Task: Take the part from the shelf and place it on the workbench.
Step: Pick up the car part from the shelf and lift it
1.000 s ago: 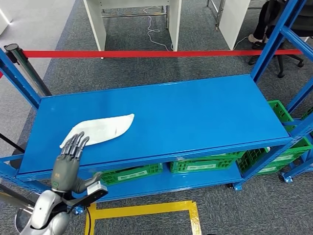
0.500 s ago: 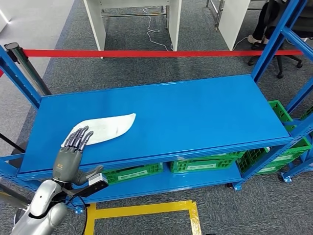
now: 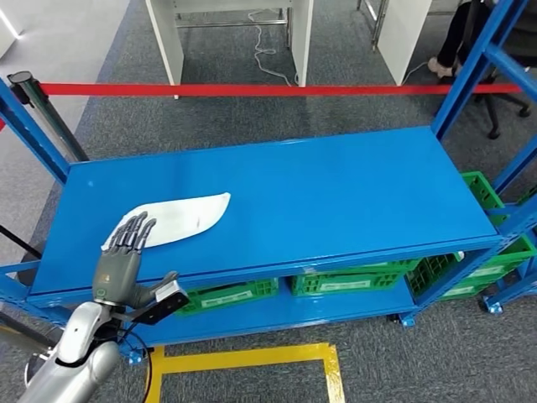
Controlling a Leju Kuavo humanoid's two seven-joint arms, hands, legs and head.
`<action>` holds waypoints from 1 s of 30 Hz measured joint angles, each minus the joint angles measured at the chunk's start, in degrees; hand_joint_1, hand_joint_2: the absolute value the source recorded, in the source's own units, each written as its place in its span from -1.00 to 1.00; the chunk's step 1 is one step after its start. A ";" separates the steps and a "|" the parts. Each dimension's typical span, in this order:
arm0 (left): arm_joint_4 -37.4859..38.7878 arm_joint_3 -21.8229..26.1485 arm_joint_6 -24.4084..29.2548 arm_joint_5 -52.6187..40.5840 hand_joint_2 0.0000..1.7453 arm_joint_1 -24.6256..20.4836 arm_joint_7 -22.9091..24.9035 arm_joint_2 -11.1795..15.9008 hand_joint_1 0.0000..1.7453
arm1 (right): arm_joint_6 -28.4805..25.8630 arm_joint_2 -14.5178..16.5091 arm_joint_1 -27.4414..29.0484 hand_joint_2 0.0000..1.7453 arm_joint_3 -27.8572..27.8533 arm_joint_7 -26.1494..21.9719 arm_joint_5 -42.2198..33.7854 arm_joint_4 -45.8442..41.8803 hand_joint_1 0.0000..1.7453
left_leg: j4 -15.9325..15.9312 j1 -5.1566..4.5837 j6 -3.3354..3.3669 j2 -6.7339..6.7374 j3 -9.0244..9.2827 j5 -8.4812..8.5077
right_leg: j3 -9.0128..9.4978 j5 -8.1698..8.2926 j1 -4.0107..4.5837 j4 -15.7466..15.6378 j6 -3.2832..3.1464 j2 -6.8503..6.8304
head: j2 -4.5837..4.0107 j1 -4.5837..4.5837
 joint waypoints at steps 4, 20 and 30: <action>0.43 -0.07 -0.04 -1.28 -1.00 -0.44 0.99 -0.19 -1.00 | -0.18 0.00 0.10 1.00 0.02 0.15 -0.01 0.08 -1.00 | 1.76 0.14 -0.80 0.00 -0.95 -1.28 | -0.14 -0.18 0.01 0.08 -1.78 0.09 | 0.00 -0.25; 1.32 -0.04 -0.36 -2.44 -1.00 -1.27 2.22 -0.36 -1.00 | -0.28 0.07 0.03 1.00 0.02 0.51 0.00 0.34 -1.00 | -0.11 -0.53 1.39 -0.03 -2.24 1.95 | -1.61 -1.55 0.82 1.99 -0.88 0.13 | -0.01 -0.31; 1.95 0.12 -0.39 -4.86 -1.00 -1.20 4.21 -0.63 -1.00 | -0.36 -0.03 0.46 1.00 0.02 0.49 -0.01 0.35 -1.00 | 0.23 -0.72 0.78 0.04 -2.39 1.87 | -0.11 -0.02 0.47 0.28 -0.62 0.08 | -0.01 -0.18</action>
